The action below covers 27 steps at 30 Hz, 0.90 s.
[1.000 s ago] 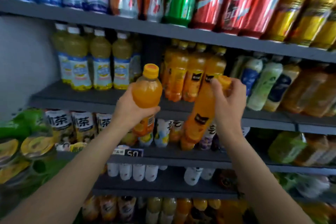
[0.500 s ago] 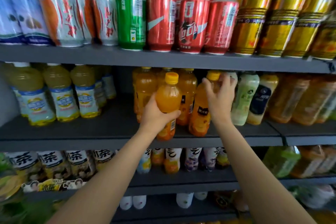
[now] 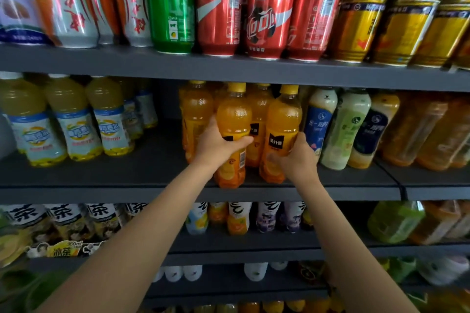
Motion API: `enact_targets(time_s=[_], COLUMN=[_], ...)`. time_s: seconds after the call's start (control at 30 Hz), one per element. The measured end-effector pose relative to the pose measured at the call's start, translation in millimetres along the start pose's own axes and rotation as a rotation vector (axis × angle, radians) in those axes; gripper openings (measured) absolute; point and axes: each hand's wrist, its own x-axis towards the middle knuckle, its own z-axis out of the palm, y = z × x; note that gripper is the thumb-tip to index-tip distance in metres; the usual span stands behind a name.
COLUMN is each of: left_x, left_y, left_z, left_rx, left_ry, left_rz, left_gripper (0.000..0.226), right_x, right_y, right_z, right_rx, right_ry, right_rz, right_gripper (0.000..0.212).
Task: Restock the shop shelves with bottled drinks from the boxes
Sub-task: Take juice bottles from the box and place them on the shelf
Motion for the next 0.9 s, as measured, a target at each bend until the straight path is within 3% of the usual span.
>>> enact_targets(time_s=[0.2,0.37,0.57,0.9], left_x=[-16.5,-36.4,-27.3,26.1], left_y=[-4.9,-24.7,-43.1,-73.2], left_z=[-14.0,-59.9,-110.2,-117.1], left_rx=[-0.006,0.019,0.080,0.178], left_ry=[0.036,0.158,0.354,0.168], left_rz=[0.067,0.138,0.044,0.013], left_gripper=[0.077,0.074,0.064,0.078], right_x=[-11.3,-37.2,-51.4,-51.7], right_y=[7.3,-14.5,-51.7,-85.0], right_z=[2.6,22.7,68.6,116.3], right_rx=[-0.026,0.029,0.072,-0.012], right_ry=[0.066,-0.062,-0.180,-0.138], right_rz=[-0.120,-0.229,-0.317,-0.395], right_gripper=[0.056,0.067,0.065,0.072])
